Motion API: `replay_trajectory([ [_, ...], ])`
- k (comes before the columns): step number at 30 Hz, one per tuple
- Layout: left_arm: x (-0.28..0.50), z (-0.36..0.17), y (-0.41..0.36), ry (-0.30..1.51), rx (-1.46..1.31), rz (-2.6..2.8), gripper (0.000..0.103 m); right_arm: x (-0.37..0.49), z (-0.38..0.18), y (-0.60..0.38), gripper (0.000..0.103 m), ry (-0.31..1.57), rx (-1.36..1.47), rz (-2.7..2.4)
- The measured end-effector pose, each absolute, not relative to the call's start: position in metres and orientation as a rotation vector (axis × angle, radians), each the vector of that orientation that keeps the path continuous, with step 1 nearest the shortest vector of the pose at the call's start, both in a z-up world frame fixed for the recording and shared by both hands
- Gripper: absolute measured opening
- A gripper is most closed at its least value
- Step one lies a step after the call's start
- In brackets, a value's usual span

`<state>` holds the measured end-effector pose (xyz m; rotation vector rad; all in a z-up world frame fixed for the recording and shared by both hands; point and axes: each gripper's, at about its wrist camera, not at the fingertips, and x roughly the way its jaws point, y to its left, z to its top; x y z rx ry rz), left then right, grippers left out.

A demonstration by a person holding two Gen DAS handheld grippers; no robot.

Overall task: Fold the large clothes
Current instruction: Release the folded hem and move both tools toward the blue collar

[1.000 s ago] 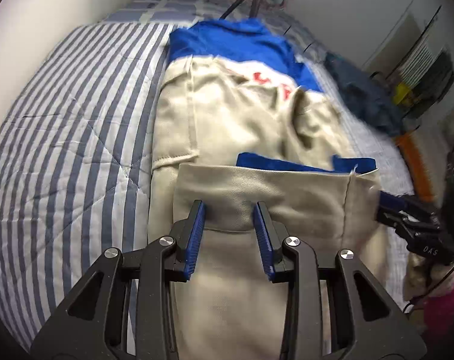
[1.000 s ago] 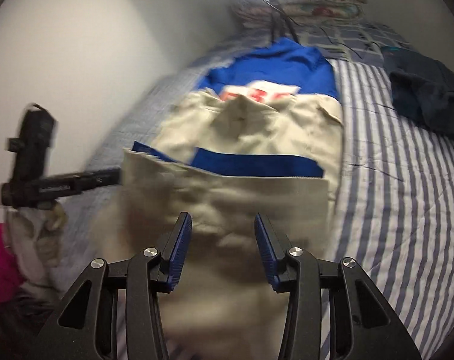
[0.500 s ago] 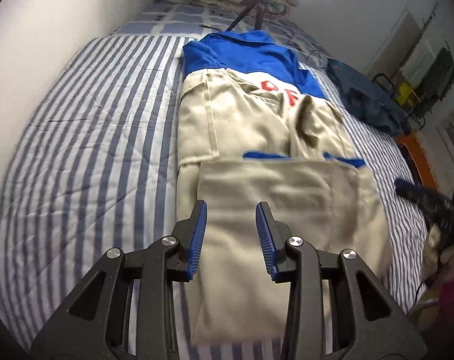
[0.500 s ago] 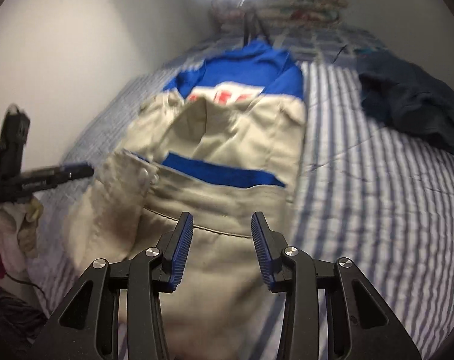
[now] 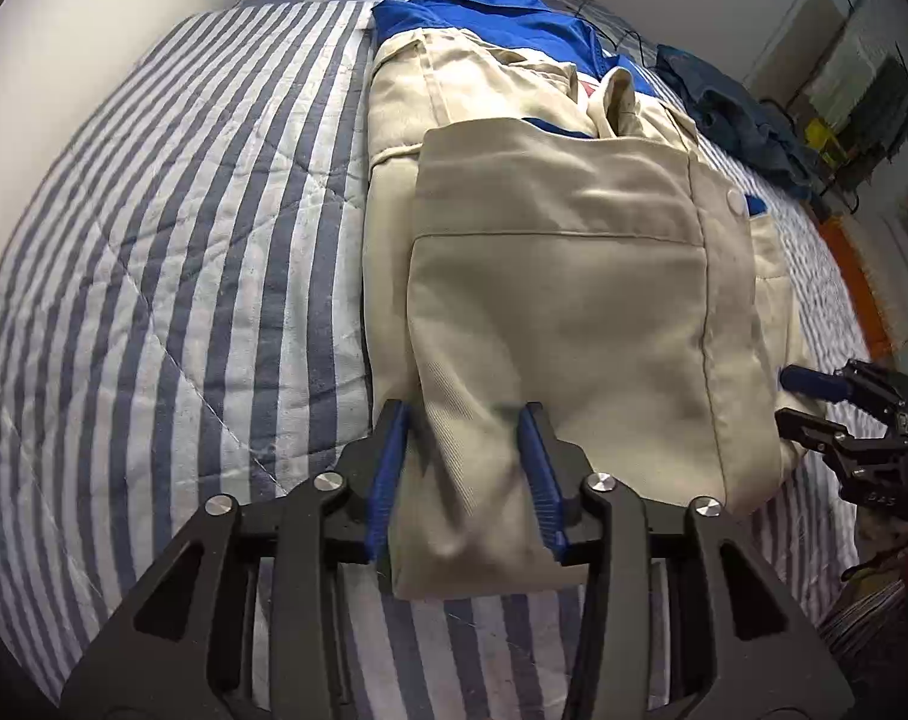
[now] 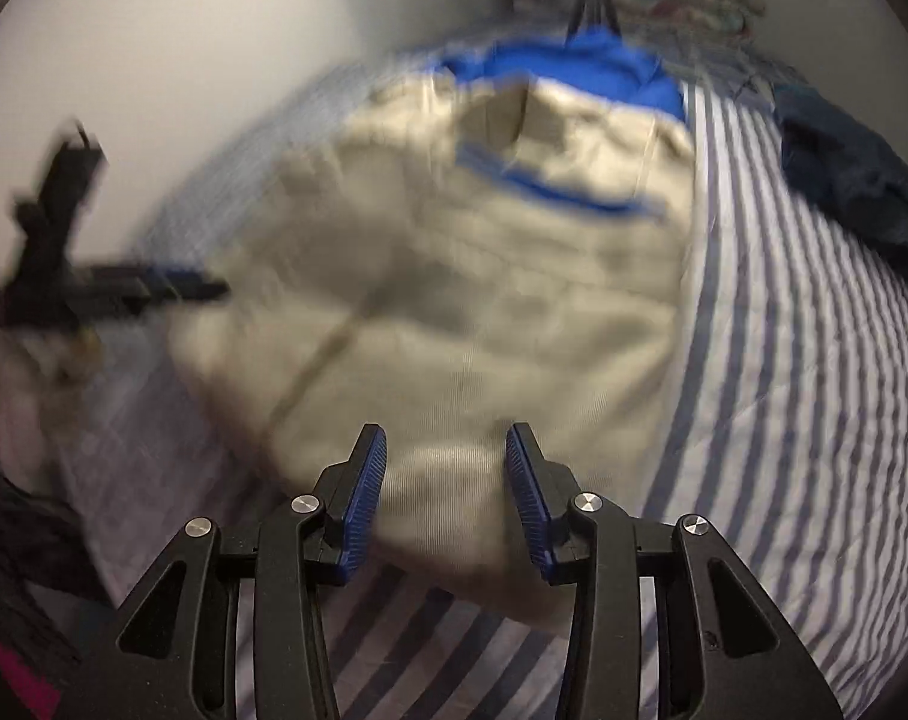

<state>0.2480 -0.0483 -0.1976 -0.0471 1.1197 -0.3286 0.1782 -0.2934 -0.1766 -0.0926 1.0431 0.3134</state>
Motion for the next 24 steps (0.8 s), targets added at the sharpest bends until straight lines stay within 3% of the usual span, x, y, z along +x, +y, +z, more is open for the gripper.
replay_trajectory([
  [9, 0.273, -0.136, -0.036, 1.027, -0.108, -0.337, 0.043, 0.188, -0.104, -0.319, 0.04, 0.97, 0.008, 0.34],
  [16, 0.361, -0.072, -0.028, 0.984, -0.252, -0.389, 0.043, 0.239, -0.027, -0.35, 0.04, 0.831, 0.055, 0.336],
  [18, 0.387, -0.062, -0.027, 0.979, -0.286, -0.389, 0.044, 0.26, -0.017, -0.358, 0.04, 0.815, 0.051, 0.327],
  [20, 0.42, -0.054, -0.028, 0.967, -0.289, -0.38, 0.053, 0.284, -0.013, -0.369, 0.04, 0.817, 0.064, 0.321],
  [24, 0.471, -0.063, -0.028, 1.001, -0.31, -0.383, 0.056, 0.333, -0.022, -0.398, 0.041, 0.819, 0.102, 0.278],
])
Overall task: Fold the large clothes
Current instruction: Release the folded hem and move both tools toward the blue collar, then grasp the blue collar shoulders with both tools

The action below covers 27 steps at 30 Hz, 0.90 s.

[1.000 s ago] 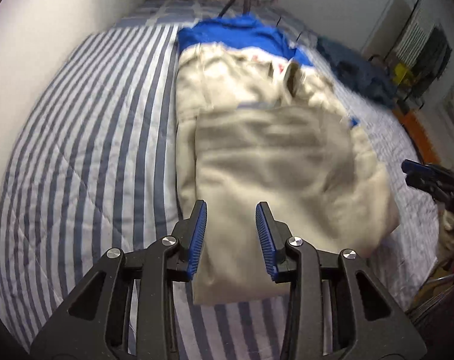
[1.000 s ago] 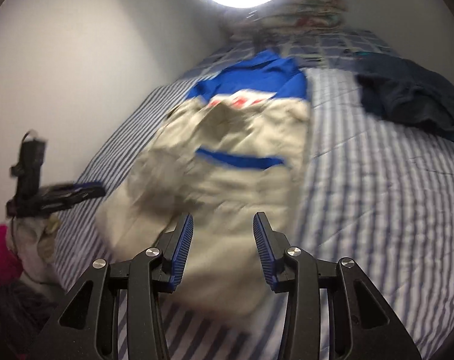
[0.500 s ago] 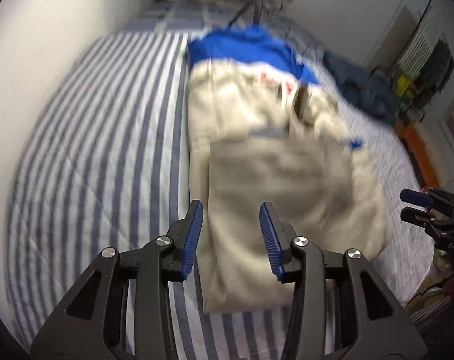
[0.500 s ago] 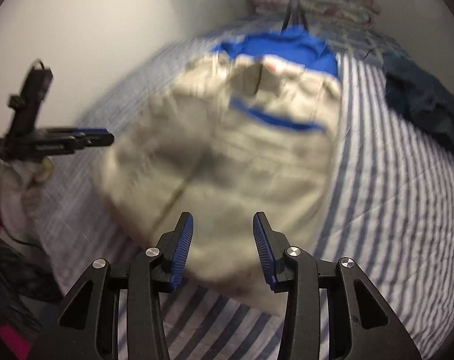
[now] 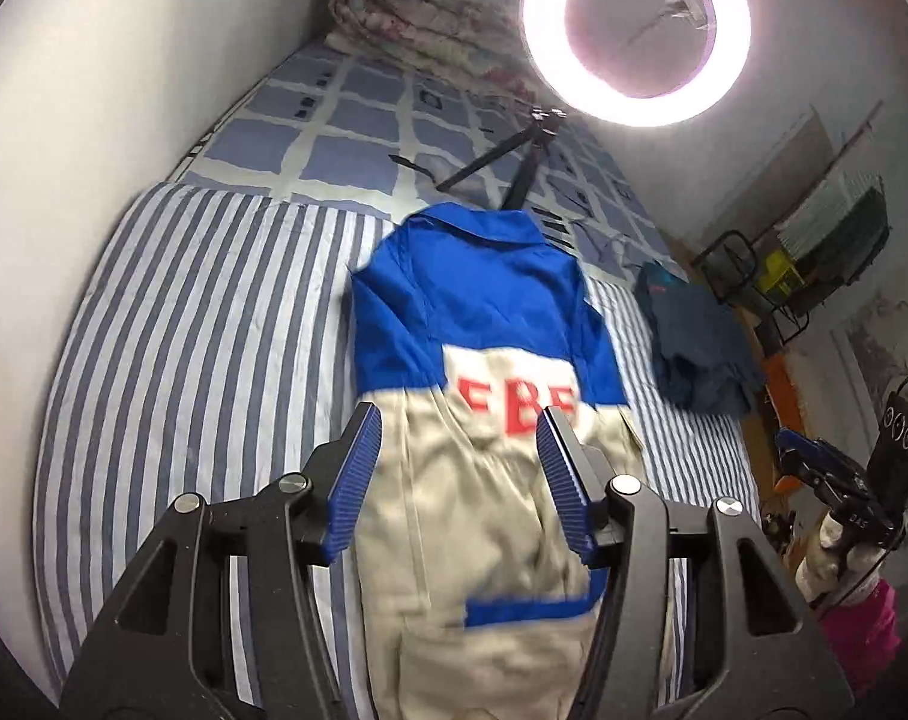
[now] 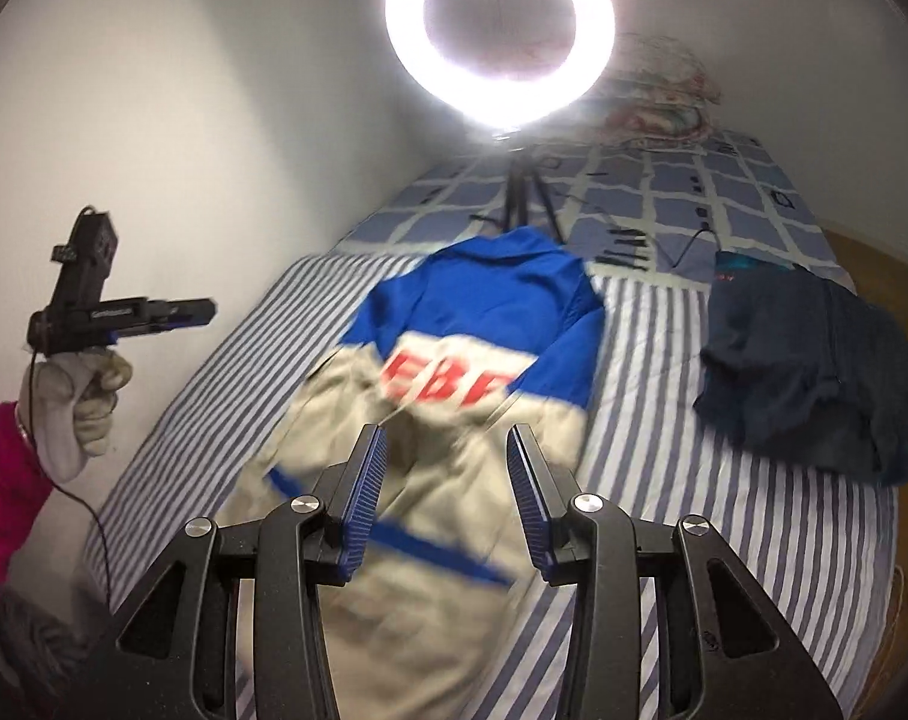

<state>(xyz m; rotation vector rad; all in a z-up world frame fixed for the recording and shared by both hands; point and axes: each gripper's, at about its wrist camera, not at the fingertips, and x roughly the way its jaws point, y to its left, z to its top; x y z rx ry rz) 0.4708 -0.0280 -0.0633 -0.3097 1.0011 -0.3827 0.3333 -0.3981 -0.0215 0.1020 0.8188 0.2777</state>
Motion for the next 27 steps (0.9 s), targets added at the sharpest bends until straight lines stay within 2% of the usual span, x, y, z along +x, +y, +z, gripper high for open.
replay_trajectory([
  [15, 0.632, -0.191, -0.041, 1.14, -0.443, -0.332, 0.056, 0.501, -0.143, -0.479, 0.041, 0.926, 0.404, 0.257],
  [23, 0.661, -0.216, -0.079, 1.15, -0.306, -0.325, 0.055, 0.552, -0.187, -0.481, 0.041, 0.929, 0.463, 0.236],
  [24, 0.663, -0.216, -0.082, 1.147, -0.301, -0.325, 0.054, 0.554, -0.189, -0.479, 0.041, 0.929, 0.465, 0.236],
  [26, 0.667, -0.218, -0.085, 1.149, -0.29, -0.312, 0.04, 0.559, -0.191, -0.477, 0.041, 0.917, 0.471, 0.237],
  [27, 0.668, -0.219, -0.087, 1.148, -0.28, -0.304, 0.037, 0.561, -0.191, -0.475, 0.041, 0.914, 0.475, 0.241],
])
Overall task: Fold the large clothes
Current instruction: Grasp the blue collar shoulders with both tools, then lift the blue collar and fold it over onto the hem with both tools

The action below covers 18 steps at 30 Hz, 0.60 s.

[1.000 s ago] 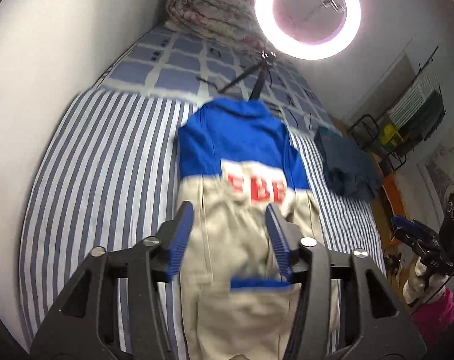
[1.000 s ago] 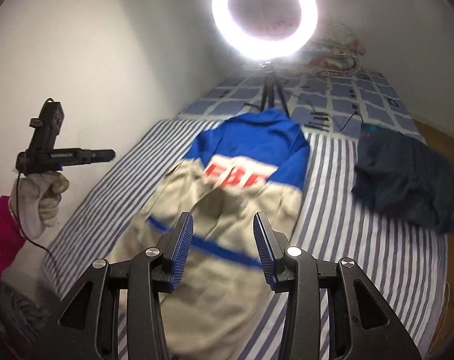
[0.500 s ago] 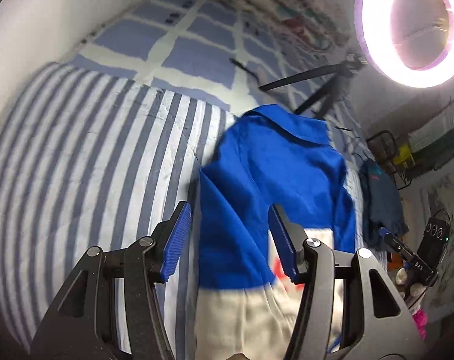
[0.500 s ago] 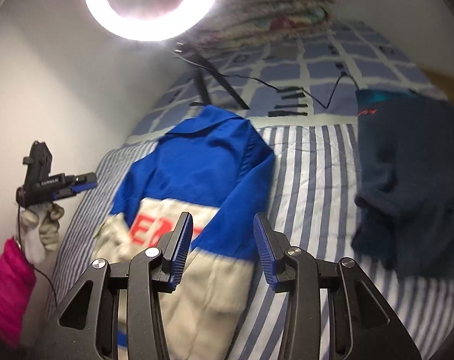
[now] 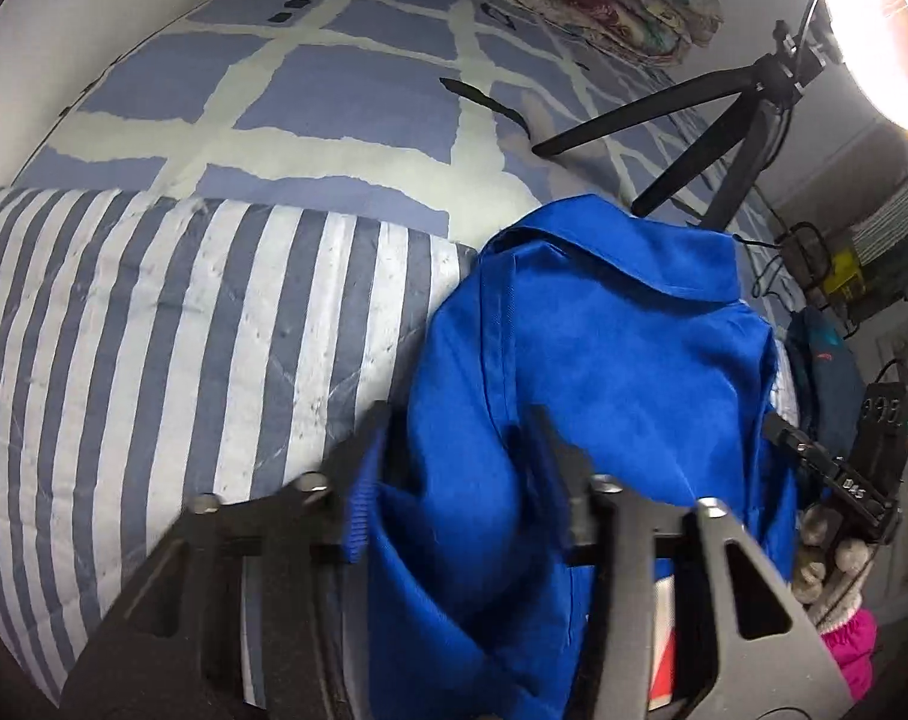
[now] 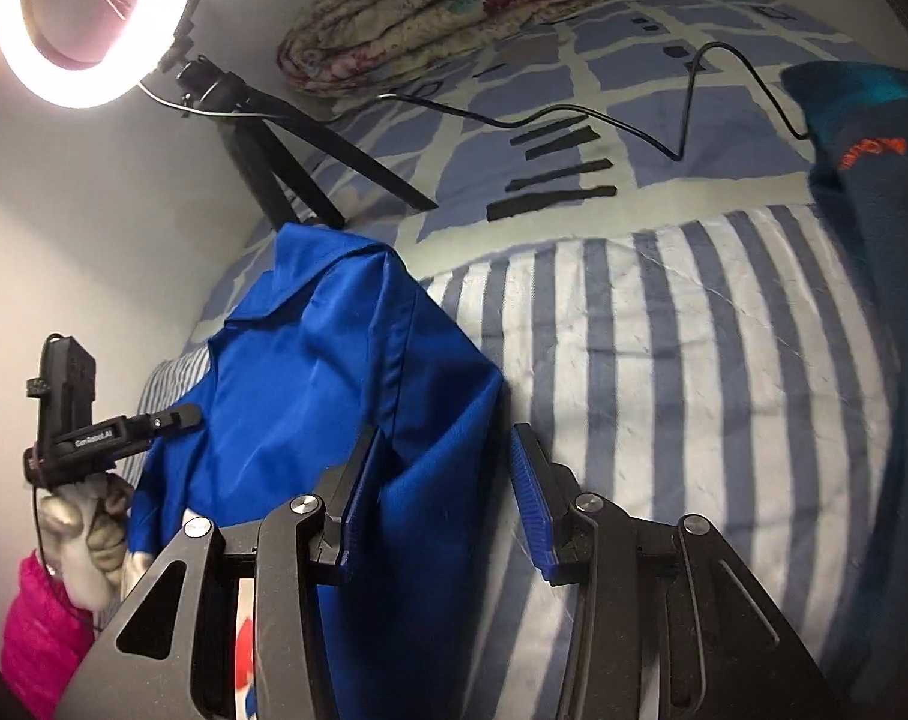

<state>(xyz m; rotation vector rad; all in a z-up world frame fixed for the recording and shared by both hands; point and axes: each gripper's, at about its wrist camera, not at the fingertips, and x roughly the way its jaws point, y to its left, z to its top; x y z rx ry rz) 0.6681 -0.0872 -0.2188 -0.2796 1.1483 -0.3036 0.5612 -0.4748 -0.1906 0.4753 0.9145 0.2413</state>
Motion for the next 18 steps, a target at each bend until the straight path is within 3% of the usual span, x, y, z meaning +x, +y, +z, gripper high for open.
replay_trajectory([
  [2, 0.669, -0.22, -0.094, 1.145, -0.256, -0.318, 0.01, 0.564, -0.189, -0.469, 0.037, 0.915, 0.459, 0.245],
  [3, 0.667, -0.22, -0.098, 1.142, -0.233, -0.317, 0.009, 0.567, -0.189, -0.466, 0.024, 0.922, 0.437, 0.243],
  [5, 0.663, -0.216, -0.105, 1.114, -0.186, -0.307, 0.005, 0.568, -0.186, -0.459, 0.009, 0.934, 0.383, 0.225],
  [6, 0.661, -0.214, -0.107, 1.102, -0.173, -0.305, 0.004, 0.567, -0.183, -0.455, 0.006, 0.93, 0.358, 0.221],
  [18, 0.609, -0.147, -0.11, 0.988, -0.184, -0.353, 0.002, 0.523, -0.109, -0.438, 0.002, 0.807, 0.246, 0.222],
])
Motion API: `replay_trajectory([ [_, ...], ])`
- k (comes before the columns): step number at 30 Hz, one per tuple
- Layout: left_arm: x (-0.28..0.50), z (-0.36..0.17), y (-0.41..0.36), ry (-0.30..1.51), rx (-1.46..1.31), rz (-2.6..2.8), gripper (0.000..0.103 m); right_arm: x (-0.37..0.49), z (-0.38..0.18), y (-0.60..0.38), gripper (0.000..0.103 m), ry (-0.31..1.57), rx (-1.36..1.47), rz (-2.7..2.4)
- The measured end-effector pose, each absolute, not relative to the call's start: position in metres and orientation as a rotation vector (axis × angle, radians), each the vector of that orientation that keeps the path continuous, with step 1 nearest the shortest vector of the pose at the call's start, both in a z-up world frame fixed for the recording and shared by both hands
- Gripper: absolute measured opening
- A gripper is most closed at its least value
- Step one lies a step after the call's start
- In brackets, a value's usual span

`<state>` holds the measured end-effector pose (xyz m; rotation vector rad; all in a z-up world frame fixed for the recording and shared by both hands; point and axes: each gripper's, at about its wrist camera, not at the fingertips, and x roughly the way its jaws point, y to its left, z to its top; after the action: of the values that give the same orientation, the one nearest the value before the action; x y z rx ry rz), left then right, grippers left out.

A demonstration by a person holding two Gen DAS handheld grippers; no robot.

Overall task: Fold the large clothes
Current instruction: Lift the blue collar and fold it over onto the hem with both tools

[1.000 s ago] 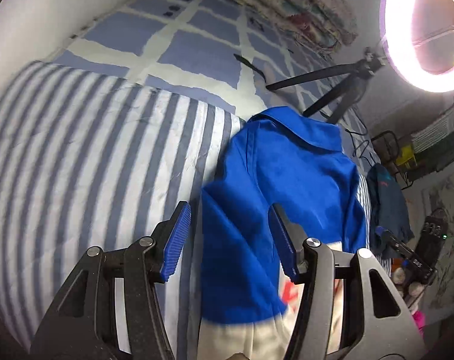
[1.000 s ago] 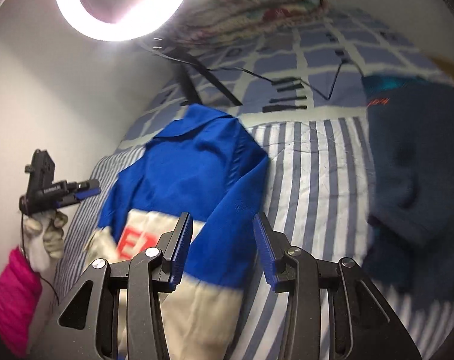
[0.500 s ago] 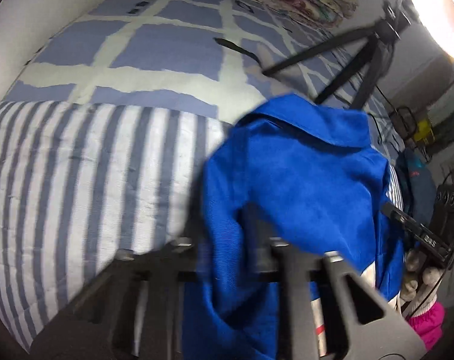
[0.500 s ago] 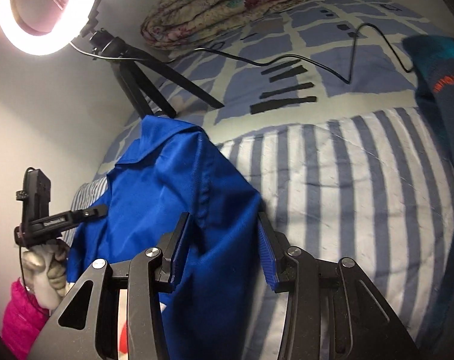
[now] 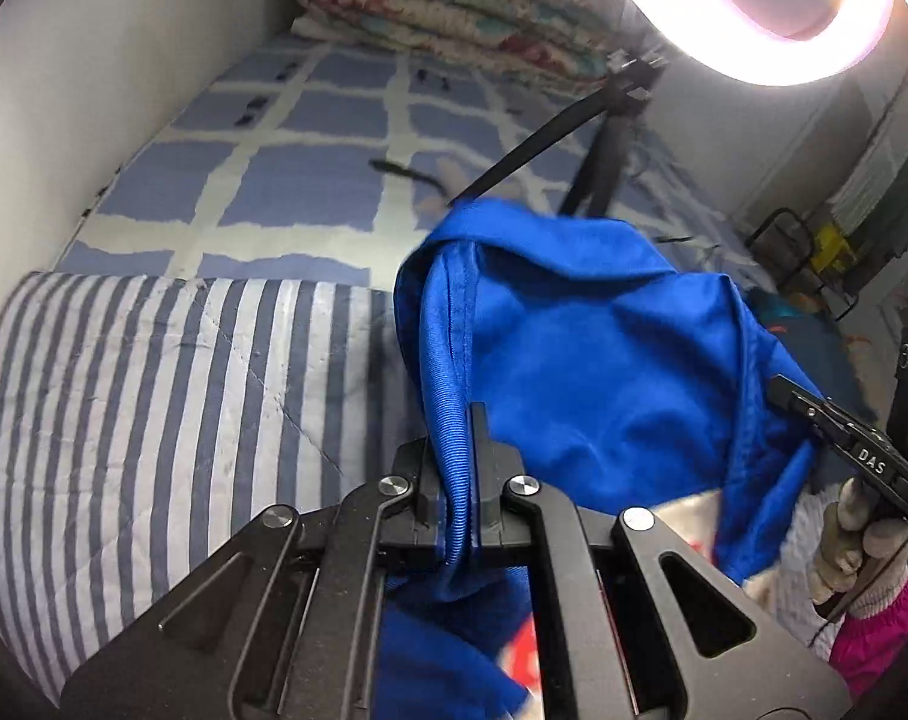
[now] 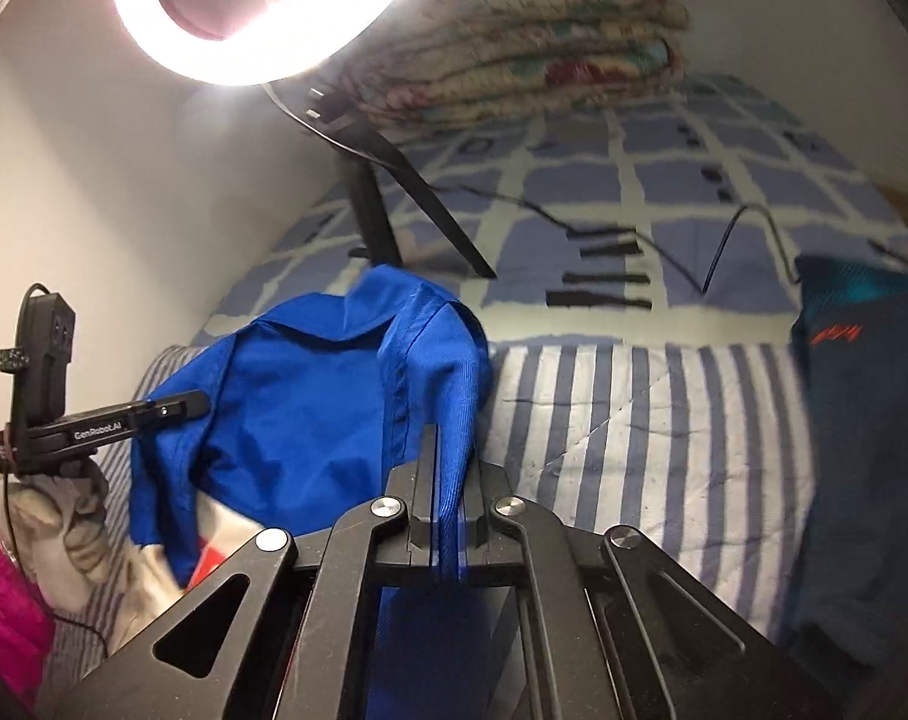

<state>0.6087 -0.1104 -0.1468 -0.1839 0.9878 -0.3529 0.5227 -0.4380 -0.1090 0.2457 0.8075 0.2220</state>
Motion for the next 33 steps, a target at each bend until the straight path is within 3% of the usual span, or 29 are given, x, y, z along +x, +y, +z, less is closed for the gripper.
replay_trajectory([
  [9, 0.521, -0.073, -0.103, 0.9, -0.175, -0.423, 0.001, 0.452, -0.044, -0.41, 0.002, 0.73, 0.176, 0.235],
  [16, 0.451, -0.05, -0.094, 0.876, -0.166, -0.458, 0.001, 0.388, -0.017, -0.392, 0.002, 0.708, 0.123, 0.237],
  [24, 0.371, -0.046, -0.078, 0.868, -0.14, -0.467, 0.001, 0.312, -0.015, -0.382, 0.001, 0.712, 0.081, 0.229],
  [33, 0.289, -0.077, -0.067, 0.903, -0.011, -0.468, 0.001, 0.223, -0.058, -0.374, 0.001, 0.775, 0.054, 0.226],
])
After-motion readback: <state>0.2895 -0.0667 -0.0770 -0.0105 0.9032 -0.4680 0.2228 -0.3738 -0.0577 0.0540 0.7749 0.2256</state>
